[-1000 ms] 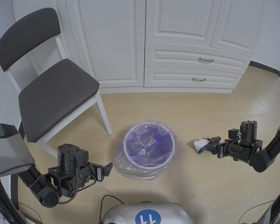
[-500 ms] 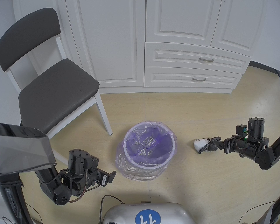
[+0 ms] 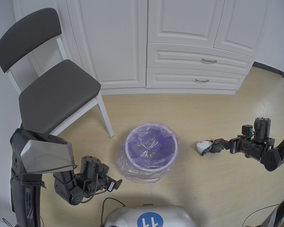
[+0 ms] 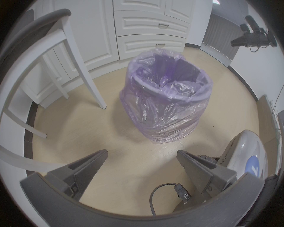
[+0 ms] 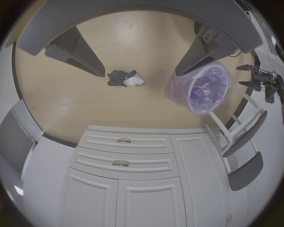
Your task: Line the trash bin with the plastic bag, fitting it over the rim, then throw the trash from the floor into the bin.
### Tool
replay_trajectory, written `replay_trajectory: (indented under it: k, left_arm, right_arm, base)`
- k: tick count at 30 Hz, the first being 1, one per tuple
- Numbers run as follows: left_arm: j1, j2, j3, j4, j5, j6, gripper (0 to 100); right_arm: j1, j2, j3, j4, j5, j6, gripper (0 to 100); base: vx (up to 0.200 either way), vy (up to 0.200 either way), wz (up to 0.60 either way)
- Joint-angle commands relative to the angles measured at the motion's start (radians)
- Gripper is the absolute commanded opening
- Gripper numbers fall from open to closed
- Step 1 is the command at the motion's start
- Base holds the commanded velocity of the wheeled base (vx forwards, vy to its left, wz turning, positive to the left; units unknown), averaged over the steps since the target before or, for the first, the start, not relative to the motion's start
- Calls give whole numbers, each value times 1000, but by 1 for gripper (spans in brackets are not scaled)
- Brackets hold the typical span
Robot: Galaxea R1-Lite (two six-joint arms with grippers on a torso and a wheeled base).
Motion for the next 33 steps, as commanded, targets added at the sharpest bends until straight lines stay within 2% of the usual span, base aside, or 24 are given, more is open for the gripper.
replay_trajectory:
  k: [1, 5, 14, 20, 27, 29, 33]
  left_arm:
    - [10, 88, -60, 15, -12, 21, 100]
    - [12, 91, -113, 59, -48, 20, 100]
    - [12, 101, -251, 188, -71, 21, 100]
    - [33, 123, -337, 234, -129, 20, 100]
    - [38, 144, -392, 238, -137, 20, 100]
    - [40, 154, -414, 237, -190, 17, 100]
    - [44, 180, -463, 226, -235, 17, 100]
  right_arm:
    - [-7, 4, 0, 0, -1, -3, 100]
    - [-7, 5, 0, 0, -1, -3, 100]
    - [-9, 10, -3, 0, -1, -3, 100]
    - [-19, 28, -7, -7, -2, -3, 100]
    - [-21, 28, -7, -7, -1, -3, 100]
    - [-21, 31, -7, -7, -1, -3, 100]
    - [-22, 40, -7, -11, -1, -3, 100]
  base:
    - [0, 0, 0]
    - [0, 0, 0]
    - [0, 0, 0]
    - [0, 0, 0]
    - [0, 0, 0]
    - [0, 0, 0]
    - [0, 0, 0]
